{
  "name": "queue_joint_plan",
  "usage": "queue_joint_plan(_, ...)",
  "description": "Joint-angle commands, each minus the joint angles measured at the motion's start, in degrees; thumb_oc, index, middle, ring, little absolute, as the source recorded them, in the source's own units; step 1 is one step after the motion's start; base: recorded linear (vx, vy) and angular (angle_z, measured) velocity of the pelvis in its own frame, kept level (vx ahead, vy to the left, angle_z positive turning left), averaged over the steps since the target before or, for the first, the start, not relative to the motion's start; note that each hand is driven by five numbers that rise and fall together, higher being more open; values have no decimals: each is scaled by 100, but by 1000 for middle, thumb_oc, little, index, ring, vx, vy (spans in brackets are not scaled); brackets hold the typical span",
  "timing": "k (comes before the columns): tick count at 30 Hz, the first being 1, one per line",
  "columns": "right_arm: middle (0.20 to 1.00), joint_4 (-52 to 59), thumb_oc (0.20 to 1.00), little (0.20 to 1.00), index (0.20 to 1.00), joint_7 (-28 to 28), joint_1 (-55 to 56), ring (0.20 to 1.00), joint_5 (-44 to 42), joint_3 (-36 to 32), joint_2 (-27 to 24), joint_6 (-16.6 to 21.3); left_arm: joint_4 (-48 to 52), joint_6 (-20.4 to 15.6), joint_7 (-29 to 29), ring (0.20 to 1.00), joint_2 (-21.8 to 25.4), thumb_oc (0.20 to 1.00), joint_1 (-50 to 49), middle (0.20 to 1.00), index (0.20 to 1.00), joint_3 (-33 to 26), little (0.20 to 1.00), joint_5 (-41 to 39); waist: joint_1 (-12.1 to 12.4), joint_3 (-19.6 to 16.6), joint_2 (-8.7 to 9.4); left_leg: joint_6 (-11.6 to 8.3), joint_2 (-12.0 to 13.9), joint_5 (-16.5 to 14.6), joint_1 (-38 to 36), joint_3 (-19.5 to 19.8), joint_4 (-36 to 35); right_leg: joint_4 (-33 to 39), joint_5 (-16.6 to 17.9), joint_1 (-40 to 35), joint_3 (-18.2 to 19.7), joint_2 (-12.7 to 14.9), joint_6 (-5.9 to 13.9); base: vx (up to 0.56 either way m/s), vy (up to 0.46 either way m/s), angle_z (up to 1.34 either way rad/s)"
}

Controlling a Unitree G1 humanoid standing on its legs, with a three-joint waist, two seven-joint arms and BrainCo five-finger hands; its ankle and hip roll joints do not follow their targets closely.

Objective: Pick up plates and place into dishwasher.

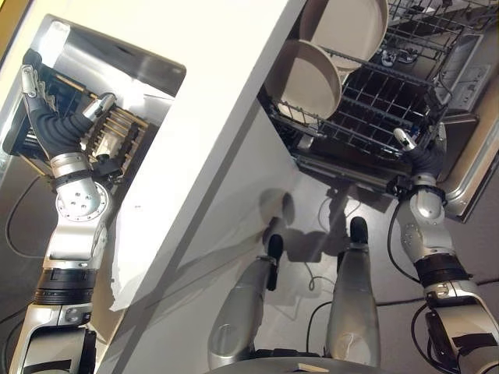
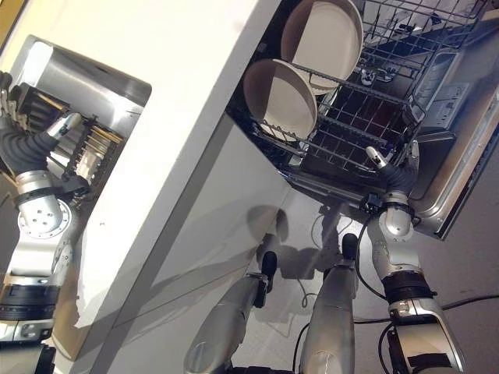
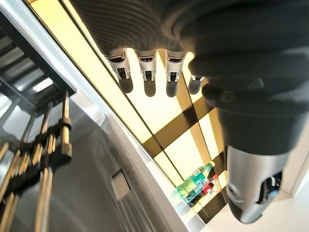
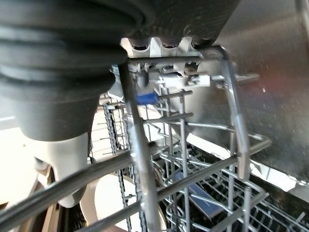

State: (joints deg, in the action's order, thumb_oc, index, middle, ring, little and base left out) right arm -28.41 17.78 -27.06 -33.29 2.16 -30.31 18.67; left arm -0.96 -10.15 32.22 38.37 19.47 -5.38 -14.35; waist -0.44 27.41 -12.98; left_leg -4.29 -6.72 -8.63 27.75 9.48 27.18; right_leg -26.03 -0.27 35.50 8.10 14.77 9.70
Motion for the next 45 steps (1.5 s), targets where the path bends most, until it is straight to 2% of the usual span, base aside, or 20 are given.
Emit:
queue_joint_plan(1, 1000, 623, 1000, 1000, 1000, -405, -656, 1000, 144, 235, 175, 136, -108, -45, 209, 1000, -285, 1000, -358, 1000, 1000, 154, 1000, 333, 237, 238, 146, -329, 304, -277, 384, 226, 479, 304, 6, -241, 319, 507, 201, 42, 108, 3)
queue_joint_plan(13, 1000, 1018, 1000, 1000, 1000, -402, -994, 1000, 413, 309, 165, -241, 75, -33, 52, 1000, -467, 1000, -689, 1000, 1000, 95, 1000, 268, 435, 158, -1, -288, 63, -475, 664, 93, 987, 0, 110, 11, 309, 757, 144, 52, 105, 11)
queue_joint_plan(18, 1000, 1141, 1000, 1000, 1000, -384, -1185, 1000, 590, 341, 121, -527, 168, 13, -55, 1000, -496, 1000, -850, 1000, 1000, 28, 1000, 191, 587, 105, -85, -238, -55, -522, 795, 47, 1168, -233, 123, 179, 291, 836, 99, 55, 108, 18)
queue_joint_plan(19, 1000, 1140, 1000, 1000, 1000, -366, -1220, 1000, 611, 346, 96, -576, 191, -5, -115, 1000, -478, 1000, -910, 1000, 1000, 11, 1000, 157, 644, 91, -120, -227, -61, -610, 815, 42, 1270, -360, 44, 211, 267, 846, 91, 53, 91, 19)
queue_joint_plan(24, 1000, 1170, 1000, 1000, 1000, -315, -1303, 1000, 682, 352, 20, -678, 276, 16, -212, 1000, -442, 1000, -1106, 1000, 1000, -80, 1000, 51, 798, 5, -175, -202, -124, -508, 866, 8, 1239, -454, 119, 302, 188, 970, 77, 43, 85, 19)
queue_joint_plan(30, 1000, 1126, 1000, 1000, 1000, -284, -1358, 1000, 713, 367, -61, -825, 355, -10, -404, 1000, -395, 1000, -1376, 1000, 1000, -177, 1000, -127, 1008, -83, -252, -190, -166, -580, 894, -23, 1382, -732, 15, 355, 58, 1107, 71, 30, 55, 30)
queue_joint_plan(45, 1000, 809, 1000, 1000, 1000, -1199, -1554, 1000, 210, 414, -177, -803, 366, -113, -863, 1000, -220, 1000, -1868, 1000, 1000, -348, 1000, -544, 1381, -472, -267, -300, -175, -557, 608, 0, 1284, -538, 182, -41, -288, 1614, 206, 42, 39, 19)
